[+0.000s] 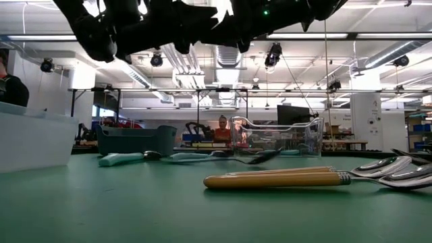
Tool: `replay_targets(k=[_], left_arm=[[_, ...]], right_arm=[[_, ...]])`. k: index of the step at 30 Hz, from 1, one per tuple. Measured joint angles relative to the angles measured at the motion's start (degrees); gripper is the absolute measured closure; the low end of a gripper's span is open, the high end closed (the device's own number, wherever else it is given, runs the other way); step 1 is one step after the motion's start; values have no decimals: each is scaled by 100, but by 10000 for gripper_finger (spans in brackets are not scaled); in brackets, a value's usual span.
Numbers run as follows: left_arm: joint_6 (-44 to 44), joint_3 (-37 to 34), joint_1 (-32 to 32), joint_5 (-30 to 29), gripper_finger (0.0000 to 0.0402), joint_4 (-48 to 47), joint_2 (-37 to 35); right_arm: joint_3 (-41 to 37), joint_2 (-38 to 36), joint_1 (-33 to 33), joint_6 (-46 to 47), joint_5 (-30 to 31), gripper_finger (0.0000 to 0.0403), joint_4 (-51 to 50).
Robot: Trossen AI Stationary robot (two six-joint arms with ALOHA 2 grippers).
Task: Sort silverware by color (type)
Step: Put the dark blue spoon into the white bin
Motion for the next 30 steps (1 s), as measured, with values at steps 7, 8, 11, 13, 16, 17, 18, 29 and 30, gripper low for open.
replay_targets(k=[7, 8, 11, 13, 16, 17, 18, 29, 30], left_arm=[[-469, -403, -19, 0, 214, -412, -51], [-507, -438, -29, 0, 215, -518, -55], [-566, -516, -88, -22, 215, -917, -59], [-519, -514, -153, -55, 215, -1316, -70], [-297, -504, -200, -65, 215, -2062, -53], [-189, -465, -203, -116, 215, -2318, -53], [-63, -395, -203, -217, 215, -2561, -55], [1537, 618, -207, -656, 215, -5567, 59], [1643, 665, -217, -653, 215, -5674, 90]], right_arm=[[0, -11, 0, 44, 402, 394, -663], [0, -18, 0, 72, 439, 394, -756], [-4, -60, -2, 182, 444, 394, -1062], [-10, -103, 0, 226, 442, 394, -1320], [-9, -252, 0, 351, 444, 394, -1593], [-6, -317, 0, 381, 445, 394, -1684], [4, -363, 0, 405, 446, 394, -1782], [2, -1073, -2, 795, 439, 394, -3162], [2, -1139, -2, 799, 439, 394, -3277]])
